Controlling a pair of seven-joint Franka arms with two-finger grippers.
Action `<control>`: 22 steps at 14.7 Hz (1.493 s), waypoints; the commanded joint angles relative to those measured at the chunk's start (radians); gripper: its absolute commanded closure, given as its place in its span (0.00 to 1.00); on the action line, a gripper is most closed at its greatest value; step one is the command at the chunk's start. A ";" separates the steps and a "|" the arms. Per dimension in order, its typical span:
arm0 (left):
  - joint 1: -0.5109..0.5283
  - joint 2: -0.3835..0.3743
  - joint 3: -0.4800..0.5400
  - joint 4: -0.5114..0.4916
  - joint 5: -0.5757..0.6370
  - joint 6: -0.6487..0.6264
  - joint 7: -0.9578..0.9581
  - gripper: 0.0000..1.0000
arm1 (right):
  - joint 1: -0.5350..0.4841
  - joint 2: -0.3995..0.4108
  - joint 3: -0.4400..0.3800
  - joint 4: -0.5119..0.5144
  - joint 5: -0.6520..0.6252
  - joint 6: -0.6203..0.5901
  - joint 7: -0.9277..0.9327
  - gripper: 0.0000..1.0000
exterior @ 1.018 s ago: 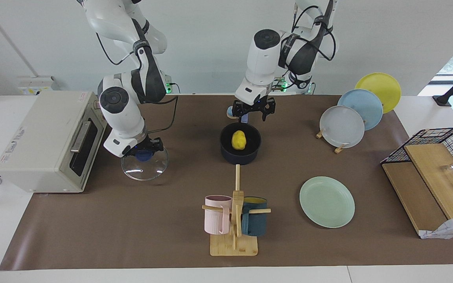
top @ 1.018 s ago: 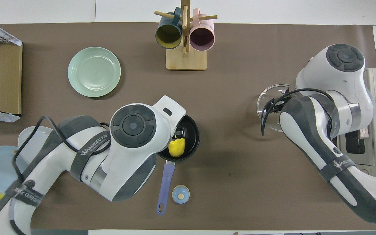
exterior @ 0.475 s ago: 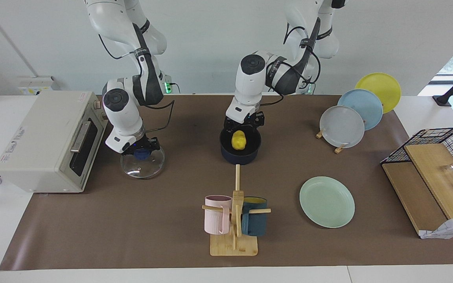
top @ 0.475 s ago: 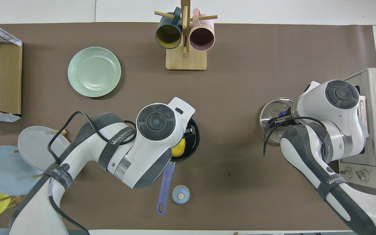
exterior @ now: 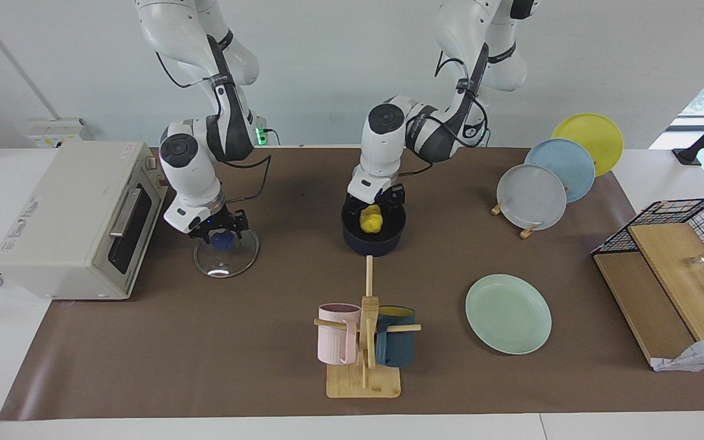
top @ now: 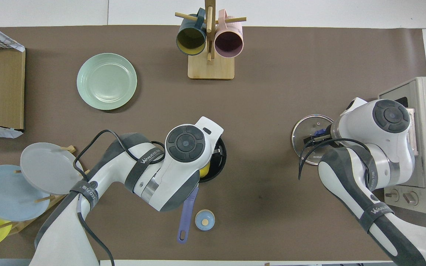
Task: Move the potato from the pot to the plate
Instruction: 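Set the lid down with the right gripper while the left gripper grasps the potato, then lift the yellow potato with the left gripper toward the green plate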
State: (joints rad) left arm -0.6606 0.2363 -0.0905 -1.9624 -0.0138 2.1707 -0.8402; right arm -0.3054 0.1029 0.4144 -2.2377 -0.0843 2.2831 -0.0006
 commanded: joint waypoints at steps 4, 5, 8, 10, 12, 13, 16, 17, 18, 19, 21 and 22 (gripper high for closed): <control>-0.017 0.023 0.015 -0.023 0.057 0.029 -0.030 0.00 | 0.003 -0.012 0.009 0.237 0.023 -0.261 -0.044 0.00; -0.017 0.028 0.015 -0.023 0.058 0.038 -0.033 0.00 | 0.002 -0.014 0.009 0.304 0.023 -0.351 -0.044 0.00; -0.017 0.029 0.015 -0.023 0.058 0.044 -0.033 0.00 | -0.015 -0.012 0.003 0.557 0.021 -0.651 -0.048 0.00; -0.017 0.029 0.015 -0.023 0.058 0.046 -0.033 0.02 | -0.015 -0.017 -0.009 0.640 0.021 -0.749 -0.047 0.00; -0.017 0.029 0.015 -0.023 0.060 0.046 -0.031 0.40 | -0.014 -0.022 -0.020 0.702 0.017 -0.835 -0.047 0.00; -0.017 0.029 0.015 -0.023 0.060 0.046 -0.028 0.60 | -0.015 -0.020 -0.025 0.720 0.015 -0.862 -0.047 0.00; -0.017 0.029 0.015 -0.021 0.060 0.044 -0.028 1.00 | 0.054 -0.034 -0.103 0.716 0.017 -0.887 -0.045 0.00; -0.016 0.029 0.015 -0.018 0.060 0.043 -0.027 1.00 | 0.133 -0.041 -0.194 0.708 0.020 -0.889 -0.048 0.00; -0.016 0.028 0.015 -0.016 0.060 0.041 -0.028 1.00 | 0.228 -0.061 -0.300 0.698 0.021 -0.896 -0.049 0.00; -0.016 0.023 0.015 -0.012 0.060 0.035 -0.028 1.00 | 0.258 -0.071 -0.331 0.682 0.023 -0.901 -0.049 0.00; -0.010 -0.012 0.015 -0.001 0.060 0.005 -0.030 1.00 | 0.269 -0.092 -0.338 0.668 0.023 -0.892 -0.047 0.00; -0.005 -0.038 0.015 0.020 0.060 -0.040 -0.028 1.00 | 0.269 -0.112 -0.338 0.652 0.023 -0.892 -0.045 0.00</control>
State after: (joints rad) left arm -0.6613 0.2598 -0.0867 -1.9602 0.0209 2.1942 -0.8486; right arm -0.0434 0.0454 0.0900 -1.5434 -0.0807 1.3970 -0.0170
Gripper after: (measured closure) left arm 0.410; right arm 0.000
